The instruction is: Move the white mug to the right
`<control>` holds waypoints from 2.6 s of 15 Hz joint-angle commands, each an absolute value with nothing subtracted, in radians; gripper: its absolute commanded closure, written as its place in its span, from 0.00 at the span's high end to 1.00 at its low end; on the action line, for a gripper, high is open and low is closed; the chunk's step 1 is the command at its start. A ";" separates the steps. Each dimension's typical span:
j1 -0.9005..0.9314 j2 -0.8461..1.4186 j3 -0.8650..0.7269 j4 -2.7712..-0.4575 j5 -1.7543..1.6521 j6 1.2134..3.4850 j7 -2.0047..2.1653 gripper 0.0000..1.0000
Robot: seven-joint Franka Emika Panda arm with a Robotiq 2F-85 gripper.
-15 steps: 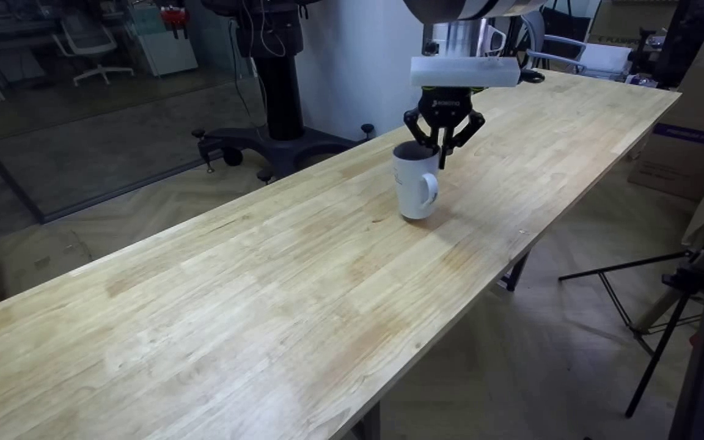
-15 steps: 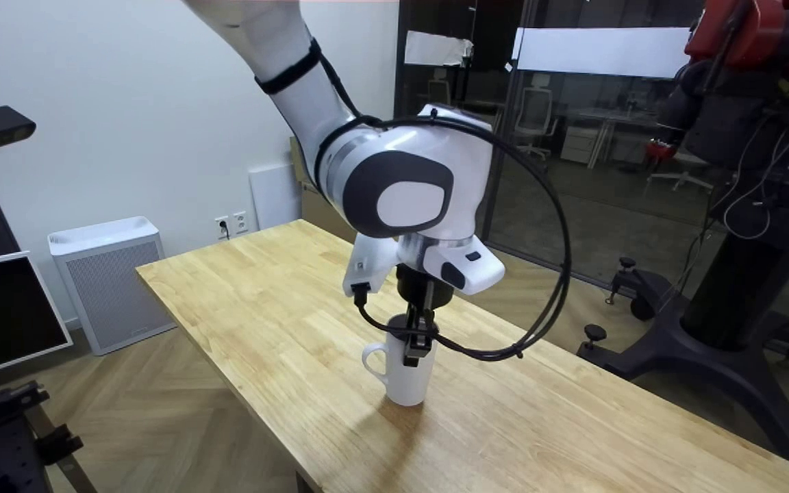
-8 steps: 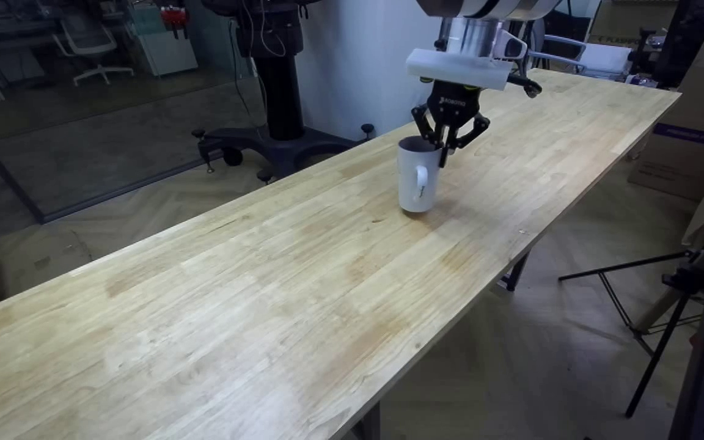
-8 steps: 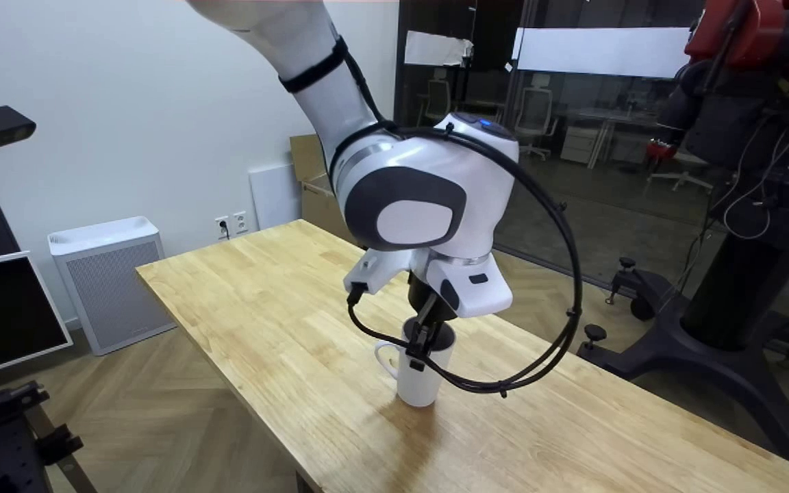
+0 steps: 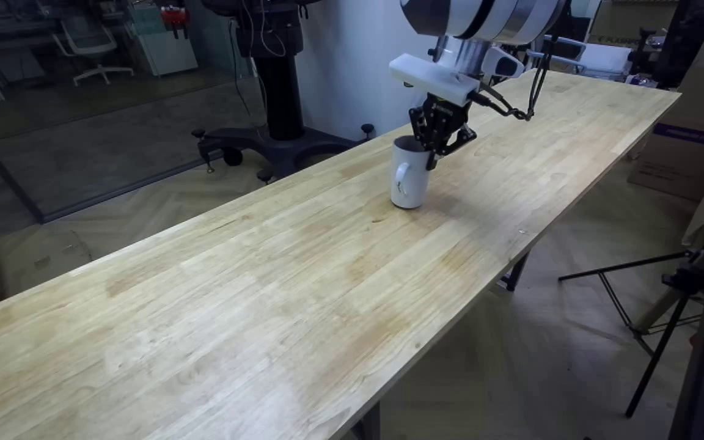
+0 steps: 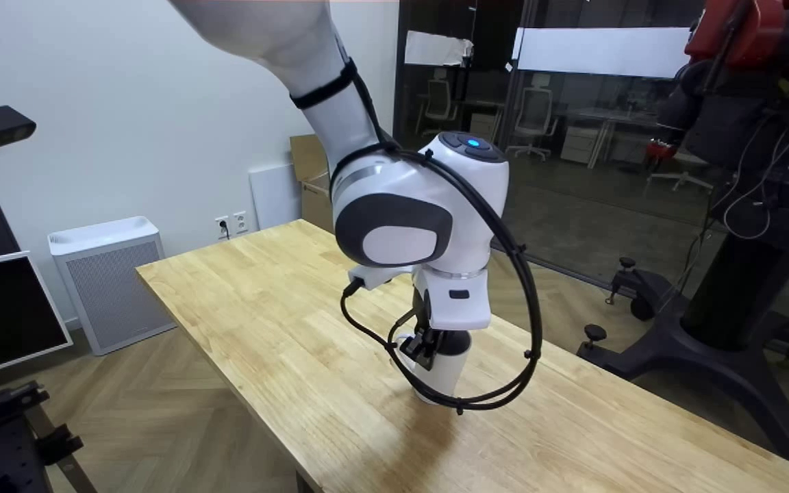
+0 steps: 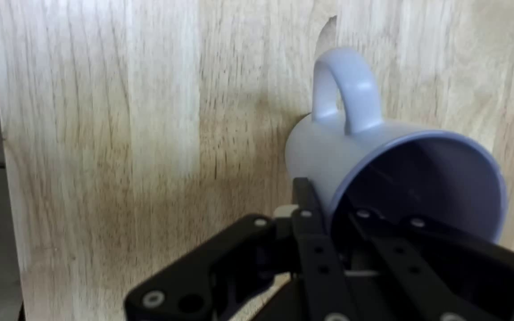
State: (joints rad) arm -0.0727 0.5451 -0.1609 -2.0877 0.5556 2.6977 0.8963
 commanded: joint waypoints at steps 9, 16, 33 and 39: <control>0.106 0.587 -0.287 -2.094 0.485 2.896 1.522 0.41; 0.133 0.547 -0.294 -2.120 0.378 2.927 1.638 0.89; 0.028 0.114 -0.156 -2.420 0.235 2.665 1.156 1.00; 0.012 0.133 -0.140 -2.409 0.245 2.674 1.160 1.00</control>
State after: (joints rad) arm 0.0394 0.1333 -0.1658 -2.4107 0.2525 2.6761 1.1562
